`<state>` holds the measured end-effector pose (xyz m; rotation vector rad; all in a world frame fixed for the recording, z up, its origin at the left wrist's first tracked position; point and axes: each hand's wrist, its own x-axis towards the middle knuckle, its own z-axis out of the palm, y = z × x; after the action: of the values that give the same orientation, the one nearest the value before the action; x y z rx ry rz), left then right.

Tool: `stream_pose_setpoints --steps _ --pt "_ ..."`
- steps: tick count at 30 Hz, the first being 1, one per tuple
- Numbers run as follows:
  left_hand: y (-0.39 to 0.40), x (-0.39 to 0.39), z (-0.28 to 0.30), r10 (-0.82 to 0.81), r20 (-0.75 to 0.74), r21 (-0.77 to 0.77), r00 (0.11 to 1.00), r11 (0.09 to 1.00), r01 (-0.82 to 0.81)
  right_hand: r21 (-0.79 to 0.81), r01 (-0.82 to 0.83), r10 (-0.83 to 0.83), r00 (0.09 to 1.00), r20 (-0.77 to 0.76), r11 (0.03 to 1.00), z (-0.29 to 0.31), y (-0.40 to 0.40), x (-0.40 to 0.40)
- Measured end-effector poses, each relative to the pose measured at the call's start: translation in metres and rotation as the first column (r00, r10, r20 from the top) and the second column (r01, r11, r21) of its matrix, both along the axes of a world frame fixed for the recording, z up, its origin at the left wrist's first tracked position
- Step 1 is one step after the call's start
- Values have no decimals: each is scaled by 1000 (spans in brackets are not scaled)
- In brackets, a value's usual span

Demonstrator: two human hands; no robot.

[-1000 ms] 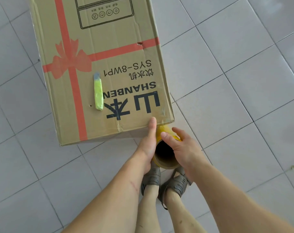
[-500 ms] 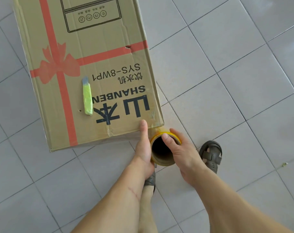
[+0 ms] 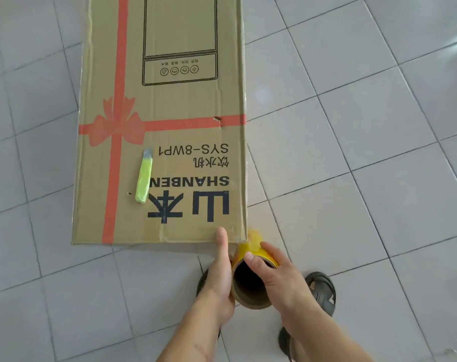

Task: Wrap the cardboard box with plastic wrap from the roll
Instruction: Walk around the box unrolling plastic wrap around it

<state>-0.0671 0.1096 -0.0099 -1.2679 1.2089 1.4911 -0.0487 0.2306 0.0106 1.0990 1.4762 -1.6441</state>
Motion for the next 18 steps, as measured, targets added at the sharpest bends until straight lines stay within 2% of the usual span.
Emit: stream_pose_setpoints --steps 4,6,9,15,18 --pt "7 3 6 -32 15 93 999 995 30 106 -142 141 990 13 984 -1 16 -3" --pt "11 6 2 -12 -27 53 1000 998 14 126 -189 189 982 13 974 -1 22 -6" --pt "19 4 -2 27 -95 -68 995 997 -33 87 -151 154 988 -25 985 -1 21 -4" --pt "21 5 2 81 -80 64 994 995 -76 188 -166 174 984 -30 968 -3 26 -11" --pt "31 5 1 197 -63 73 978 979 -192 256 -194 210 977 -37 947 -3 29 -20"
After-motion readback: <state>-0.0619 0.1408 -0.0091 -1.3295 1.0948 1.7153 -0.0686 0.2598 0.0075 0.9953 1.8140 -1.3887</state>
